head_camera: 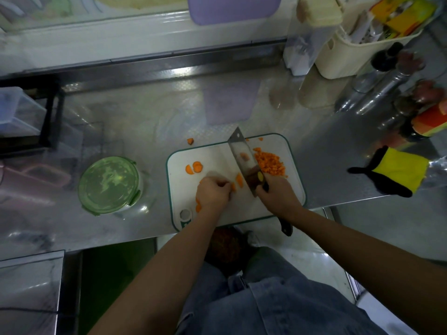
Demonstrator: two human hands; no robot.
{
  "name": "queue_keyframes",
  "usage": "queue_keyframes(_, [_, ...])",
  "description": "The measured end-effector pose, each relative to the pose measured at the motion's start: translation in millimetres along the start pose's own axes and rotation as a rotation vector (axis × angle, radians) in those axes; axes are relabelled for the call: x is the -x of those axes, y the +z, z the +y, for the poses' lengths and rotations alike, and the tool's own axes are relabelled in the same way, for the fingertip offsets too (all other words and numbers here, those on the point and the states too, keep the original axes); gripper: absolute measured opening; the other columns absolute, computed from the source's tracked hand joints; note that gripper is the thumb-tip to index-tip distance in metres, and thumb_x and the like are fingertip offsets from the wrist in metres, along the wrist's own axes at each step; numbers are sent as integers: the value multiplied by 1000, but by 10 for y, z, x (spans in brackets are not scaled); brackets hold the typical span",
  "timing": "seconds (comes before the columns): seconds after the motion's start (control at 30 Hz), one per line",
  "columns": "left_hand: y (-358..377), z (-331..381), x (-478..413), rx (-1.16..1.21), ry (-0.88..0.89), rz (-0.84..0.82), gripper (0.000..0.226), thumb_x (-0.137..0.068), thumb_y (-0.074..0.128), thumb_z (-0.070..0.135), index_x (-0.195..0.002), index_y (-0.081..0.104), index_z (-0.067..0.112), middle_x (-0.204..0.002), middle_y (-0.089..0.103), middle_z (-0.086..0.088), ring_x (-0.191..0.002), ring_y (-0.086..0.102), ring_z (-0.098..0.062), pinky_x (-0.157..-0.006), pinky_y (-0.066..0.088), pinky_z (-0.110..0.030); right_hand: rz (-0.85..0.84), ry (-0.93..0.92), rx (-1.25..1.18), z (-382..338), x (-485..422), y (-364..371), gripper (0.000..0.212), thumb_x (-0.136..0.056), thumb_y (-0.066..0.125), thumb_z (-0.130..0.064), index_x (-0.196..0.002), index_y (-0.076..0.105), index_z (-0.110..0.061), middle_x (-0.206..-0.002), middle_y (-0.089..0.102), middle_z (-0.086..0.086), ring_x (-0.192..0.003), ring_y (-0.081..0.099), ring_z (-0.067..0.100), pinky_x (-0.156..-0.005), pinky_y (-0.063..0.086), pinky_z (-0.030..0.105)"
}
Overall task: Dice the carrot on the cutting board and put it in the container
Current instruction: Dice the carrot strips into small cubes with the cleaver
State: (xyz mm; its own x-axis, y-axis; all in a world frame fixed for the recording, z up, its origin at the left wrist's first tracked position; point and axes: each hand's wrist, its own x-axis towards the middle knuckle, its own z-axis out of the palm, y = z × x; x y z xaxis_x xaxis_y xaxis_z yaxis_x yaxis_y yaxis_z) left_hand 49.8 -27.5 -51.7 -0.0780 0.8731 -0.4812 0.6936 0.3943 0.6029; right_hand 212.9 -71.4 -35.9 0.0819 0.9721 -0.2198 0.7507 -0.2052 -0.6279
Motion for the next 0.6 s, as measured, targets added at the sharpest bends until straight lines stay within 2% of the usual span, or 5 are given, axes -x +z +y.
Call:
queue_keyframes(0.17, [-73,-15,-53,-193,299,24,22,-84,66,21,-106,70,18,-101,70,-2,-93,64,-19,-81,47,-27,30,-19,-3,-45,35,-58,40,-87,53,-9,-59,29,-25,-52,33,-4,-47,30,9,-47,19,26])
queue_keyframes(0.27, [-47,-18,-163,-400,622,-25,46,-74,68,10,-119,60,12,-116,55,-10,-103,54,-26,-83,47,-35,50,2,-10,-20,26,-94,41,-87,53,-9,-59,29,-25,-51,33,-3,-46,31,11,-47,18,28])
queue_keyframes(0.37, [-21,13,-277,-606,860,-78,55,-60,70,1,-115,63,6,-114,56,-16,-100,53,-34,-85,44,-37,45,11,-12,43,19,-94,32,-85,54,-8,-61,36,-20,-51,37,-2,-46,34,13,-45,21,28])
queue_keyframes(0.47, [-30,63,-312,-695,925,-119,38,-63,70,3,-101,68,6,-104,60,-16,-94,55,-36,-82,47,-40,49,19,-13,100,17,-76,19,-85,54,-9,-67,49,-6,-53,45,7,-47,39,20,-46,24,29])
queue_keyframes(0.6, [-61,110,-279,-719,863,-138,29,-78,65,13,-107,66,10,-105,57,-12,-102,51,-31,-85,43,-39,35,-7,19,108,18,-48,17,-87,55,-13,-72,54,-4,-59,51,11,-51,44,22,-47,26,29])
